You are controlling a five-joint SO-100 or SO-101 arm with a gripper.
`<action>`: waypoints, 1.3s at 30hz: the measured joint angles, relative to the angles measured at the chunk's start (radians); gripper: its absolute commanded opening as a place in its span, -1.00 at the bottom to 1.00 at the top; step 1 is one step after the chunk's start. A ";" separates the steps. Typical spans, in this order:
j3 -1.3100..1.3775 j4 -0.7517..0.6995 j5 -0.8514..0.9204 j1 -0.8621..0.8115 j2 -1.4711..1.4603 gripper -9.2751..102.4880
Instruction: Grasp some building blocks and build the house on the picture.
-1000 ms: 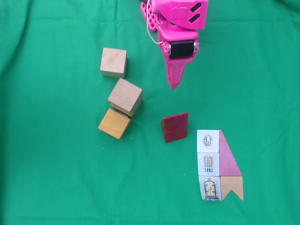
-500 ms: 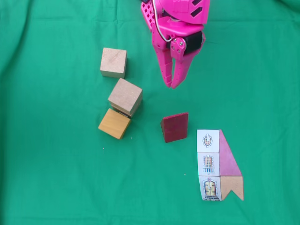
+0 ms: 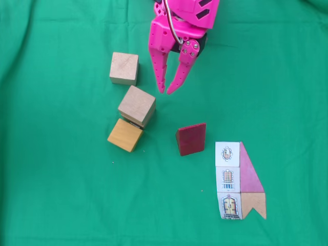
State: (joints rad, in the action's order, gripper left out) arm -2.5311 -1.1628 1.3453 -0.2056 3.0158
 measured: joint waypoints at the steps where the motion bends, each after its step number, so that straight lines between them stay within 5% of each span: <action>1: 0.000 0.000 0.028 -0.023 0.002 -0.84; 15: 0.011 0.000 0.268 -0.212 -0.014 -0.84; 29: 0.077 -0.201 0.285 -0.212 -0.147 -0.84; 39: 0.081 -0.216 0.285 -0.212 -0.313 -0.84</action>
State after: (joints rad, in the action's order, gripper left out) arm -2.4498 -1.3790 1.6306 -0.4172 2.7029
